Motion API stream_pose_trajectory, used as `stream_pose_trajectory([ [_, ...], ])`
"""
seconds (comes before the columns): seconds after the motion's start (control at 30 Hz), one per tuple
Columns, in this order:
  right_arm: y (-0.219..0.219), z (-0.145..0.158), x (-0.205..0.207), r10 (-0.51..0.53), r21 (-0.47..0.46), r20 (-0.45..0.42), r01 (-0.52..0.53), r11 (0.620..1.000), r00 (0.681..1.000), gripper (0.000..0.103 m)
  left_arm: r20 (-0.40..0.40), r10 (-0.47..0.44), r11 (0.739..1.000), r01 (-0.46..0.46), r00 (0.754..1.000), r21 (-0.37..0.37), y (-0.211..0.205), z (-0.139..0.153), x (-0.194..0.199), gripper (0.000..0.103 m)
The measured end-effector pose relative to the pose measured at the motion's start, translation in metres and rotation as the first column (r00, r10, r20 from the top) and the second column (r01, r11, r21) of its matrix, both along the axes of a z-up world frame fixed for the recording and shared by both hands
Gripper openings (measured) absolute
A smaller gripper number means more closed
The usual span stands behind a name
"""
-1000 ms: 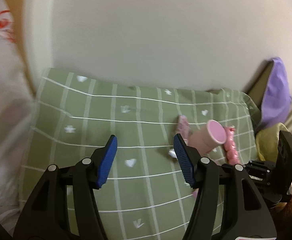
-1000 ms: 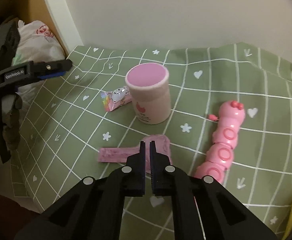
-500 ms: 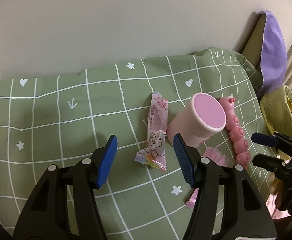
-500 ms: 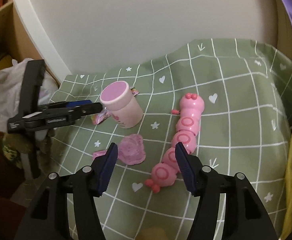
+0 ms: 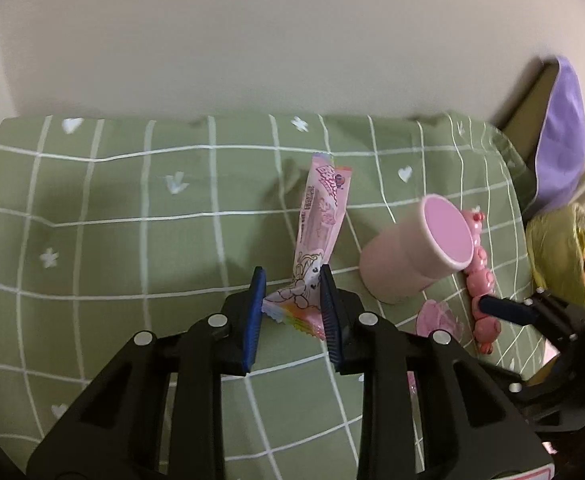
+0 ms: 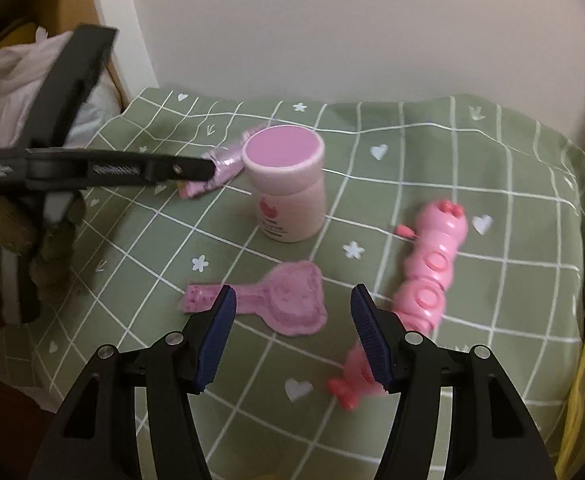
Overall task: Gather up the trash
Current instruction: 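Grasp the pink plastic lid with the right gripper while the left grasps the pink candy wrapper, then carry the pink lid and pink wrapper over the trash bag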
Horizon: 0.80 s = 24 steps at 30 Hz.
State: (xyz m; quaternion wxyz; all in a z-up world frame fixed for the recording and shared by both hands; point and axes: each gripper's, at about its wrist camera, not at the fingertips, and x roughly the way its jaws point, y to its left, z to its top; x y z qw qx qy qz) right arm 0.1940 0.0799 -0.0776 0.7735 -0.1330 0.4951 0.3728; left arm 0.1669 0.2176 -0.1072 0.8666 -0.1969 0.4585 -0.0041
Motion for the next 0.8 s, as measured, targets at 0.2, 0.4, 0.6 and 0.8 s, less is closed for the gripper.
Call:
stream_pose_trajectory([
  [0.2,0.011,-0.016,0.013,0.034,0.001,-0.07,-0.034,0.999,0.997,0.04,0.016,0.038,0.999,-0.038,0.999,-0.002,0.008,0.012,-0.008,0.025],
  [0.4,0.003,-0.007,0.011,0.038,0.002,-0.064,-0.038,0.999,0.997,0.028,0.042,0.04,0.999,-0.041,0.998,0.017,0.006,0.031,-0.007,0.026],
  [0.6,-0.018,0.019,0.016,-0.013,0.034,-0.008,0.013,0.999,1.0,0.028,0.098,0.038,0.999,-0.041,0.994,0.025,0.004,0.059,-0.002,0.026],
  [0.8,-0.042,0.056,0.026,-0.079,0.033,0.099,0.076,0.997,0.992,0.028,0.158,0.017,1.0,-0.02,0.987,0.023,-0.005,0.085,0.008,0.026],
])
